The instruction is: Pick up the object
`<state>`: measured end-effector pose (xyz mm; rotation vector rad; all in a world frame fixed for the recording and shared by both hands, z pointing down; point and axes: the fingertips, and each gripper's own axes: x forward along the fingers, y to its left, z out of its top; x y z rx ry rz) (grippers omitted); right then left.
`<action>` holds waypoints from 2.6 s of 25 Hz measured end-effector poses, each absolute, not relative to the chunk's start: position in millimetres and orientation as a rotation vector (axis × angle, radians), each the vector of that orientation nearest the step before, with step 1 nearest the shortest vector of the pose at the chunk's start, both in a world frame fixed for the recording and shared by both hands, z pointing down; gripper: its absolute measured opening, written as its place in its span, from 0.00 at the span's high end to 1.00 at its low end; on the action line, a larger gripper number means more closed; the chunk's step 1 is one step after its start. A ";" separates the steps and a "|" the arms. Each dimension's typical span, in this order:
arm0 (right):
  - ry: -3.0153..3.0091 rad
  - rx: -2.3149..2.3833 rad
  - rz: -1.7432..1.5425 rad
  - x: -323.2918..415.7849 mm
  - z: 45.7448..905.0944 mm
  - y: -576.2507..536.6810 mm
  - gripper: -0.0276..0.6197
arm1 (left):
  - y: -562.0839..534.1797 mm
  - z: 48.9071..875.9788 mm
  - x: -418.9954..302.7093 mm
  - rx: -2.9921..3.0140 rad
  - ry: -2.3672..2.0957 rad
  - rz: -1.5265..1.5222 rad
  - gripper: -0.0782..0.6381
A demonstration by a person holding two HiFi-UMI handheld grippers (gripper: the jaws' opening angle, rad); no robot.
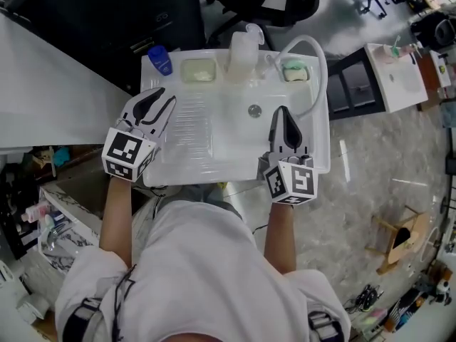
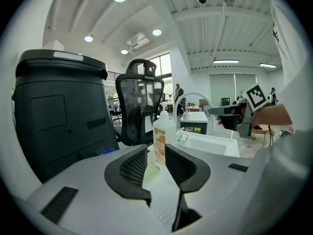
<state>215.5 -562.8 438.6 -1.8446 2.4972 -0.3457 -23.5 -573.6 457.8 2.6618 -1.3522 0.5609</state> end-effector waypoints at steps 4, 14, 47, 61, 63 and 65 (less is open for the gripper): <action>2.513 -1.840 -0.346 212.5 443.1 -571.0 0.95 | -587.9 468.3 -19.8 2.686 -1.307 0.643 0.74; 2.484 -1.807 -0.338 214.6 448.8 -583.1 0.95 | -633.5 530.6 0.1 2.743 -1.056 0.967 0.72; 2.516 -1.877 -0.392 238.1 480.9 -581.7 0.95 | -689.6 715.6 27.8 2.671 -0.576 1.857 0.78; 2.580 -1.852 -0.342 238.0 463.5 -558.2 0.95 | -676.9 651.2 42.5 2.694 -0.768 1.465 0.82; 2.582 -1.829 -0.322 236.1 459.0 -554.7 0.95 | -670.9 630.9 43.6 2.712 -0.822 1.395 0.82; 2.594 -1.801 -0.301 233.2 453.9 -550.0 0.95 | -664.3 608.9 42.9 2.734 -0.884 1.357 0.82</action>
